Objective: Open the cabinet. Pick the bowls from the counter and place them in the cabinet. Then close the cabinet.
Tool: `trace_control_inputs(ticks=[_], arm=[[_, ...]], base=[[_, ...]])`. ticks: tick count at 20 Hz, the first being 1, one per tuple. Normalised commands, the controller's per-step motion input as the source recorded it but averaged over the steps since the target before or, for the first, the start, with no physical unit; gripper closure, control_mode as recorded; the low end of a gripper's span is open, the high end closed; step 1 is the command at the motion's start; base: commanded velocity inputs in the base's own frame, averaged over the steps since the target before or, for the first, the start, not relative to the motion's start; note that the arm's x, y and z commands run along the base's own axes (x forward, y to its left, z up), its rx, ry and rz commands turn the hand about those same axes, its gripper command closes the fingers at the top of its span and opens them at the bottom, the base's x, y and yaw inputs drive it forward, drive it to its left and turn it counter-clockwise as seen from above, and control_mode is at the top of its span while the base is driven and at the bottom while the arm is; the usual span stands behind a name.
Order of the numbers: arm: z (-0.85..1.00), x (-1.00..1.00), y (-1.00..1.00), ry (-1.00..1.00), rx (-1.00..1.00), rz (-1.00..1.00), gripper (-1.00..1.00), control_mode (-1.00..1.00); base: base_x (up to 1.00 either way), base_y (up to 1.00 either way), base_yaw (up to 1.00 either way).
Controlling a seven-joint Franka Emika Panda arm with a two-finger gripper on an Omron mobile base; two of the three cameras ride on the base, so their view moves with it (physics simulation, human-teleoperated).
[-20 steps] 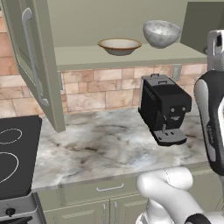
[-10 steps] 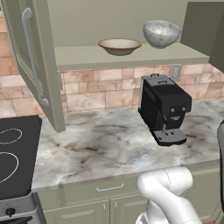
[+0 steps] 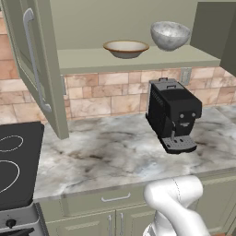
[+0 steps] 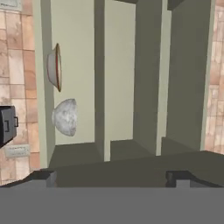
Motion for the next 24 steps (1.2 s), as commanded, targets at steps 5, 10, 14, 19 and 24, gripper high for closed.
trace_control_inputs(ticks=[5,10,14,19,24], arm=[[0.33,-0.96,-0.37,-0.03,0.02,0.01,-1.0,-1.0],[0.18,-0.79,-0.35,0.0,0.01,0.04,-1.0,-1.0],[0.01,-0.51,-0.33,0.0,0.0,0.02,-1.0,-1.0],[-0.13,-0.07,-0.23,0.0,-0.04,0.0,-1.0,-1.0],[-0.48,0.0,-0.19,0.06,-0.07,0.0,-1.0,-1.0]], base=[[0.0,0.0,0.0],[0.0,0.0,0.0],[0.0,0.0,0.0],[0.0,0.0,0.0],[0.0,0.0,0.0]])
